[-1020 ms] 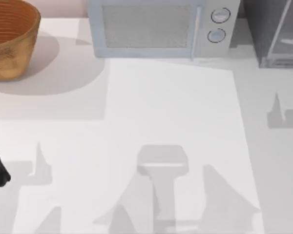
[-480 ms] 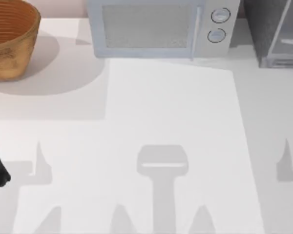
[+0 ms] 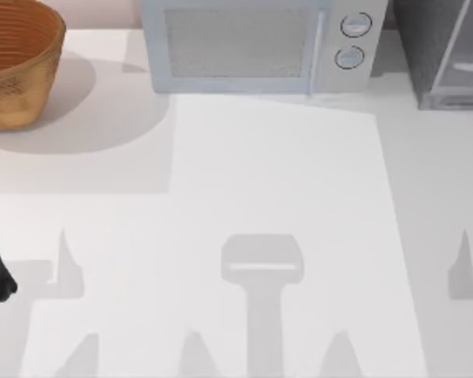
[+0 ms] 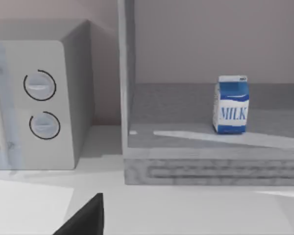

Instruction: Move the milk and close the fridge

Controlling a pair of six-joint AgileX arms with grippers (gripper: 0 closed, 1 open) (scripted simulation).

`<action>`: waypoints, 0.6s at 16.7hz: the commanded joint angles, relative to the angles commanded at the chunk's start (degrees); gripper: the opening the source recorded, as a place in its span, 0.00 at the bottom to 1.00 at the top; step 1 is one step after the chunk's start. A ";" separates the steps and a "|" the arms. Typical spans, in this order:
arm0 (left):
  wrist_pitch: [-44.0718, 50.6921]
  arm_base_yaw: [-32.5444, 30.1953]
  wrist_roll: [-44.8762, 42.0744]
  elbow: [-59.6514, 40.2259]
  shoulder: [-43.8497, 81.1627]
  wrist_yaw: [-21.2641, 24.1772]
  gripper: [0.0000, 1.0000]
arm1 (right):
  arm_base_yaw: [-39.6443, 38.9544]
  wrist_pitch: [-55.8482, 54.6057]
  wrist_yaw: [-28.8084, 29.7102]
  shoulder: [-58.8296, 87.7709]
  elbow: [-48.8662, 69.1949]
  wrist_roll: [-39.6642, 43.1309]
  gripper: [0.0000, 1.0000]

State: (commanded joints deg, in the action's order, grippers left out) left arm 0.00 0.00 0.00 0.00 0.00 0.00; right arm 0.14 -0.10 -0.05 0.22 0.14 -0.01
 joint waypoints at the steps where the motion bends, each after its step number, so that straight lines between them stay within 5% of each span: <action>1: 0.00 0.00 0.00 0.00 0.00 0.00 1.00 | 0.00 0.07 0.00 -0.05 0.05 0.00 1.00; 5: 0.00 0.00 0.00 0.00 0.00 0.00 1.00 | 0.13 6.22 0.17 -4.52 3.75 0.01 1.00; 10: 0.00 0.00 0.00 0.00 0.00 0.00 1.00 | -0.02 26.50 0.13 -16.17 13.34 0.37 1.00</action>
State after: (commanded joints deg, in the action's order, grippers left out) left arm 0.00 0.00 0.00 0.00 0.00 0.00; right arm 0.12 26.40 0.08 -15.96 13.49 0.36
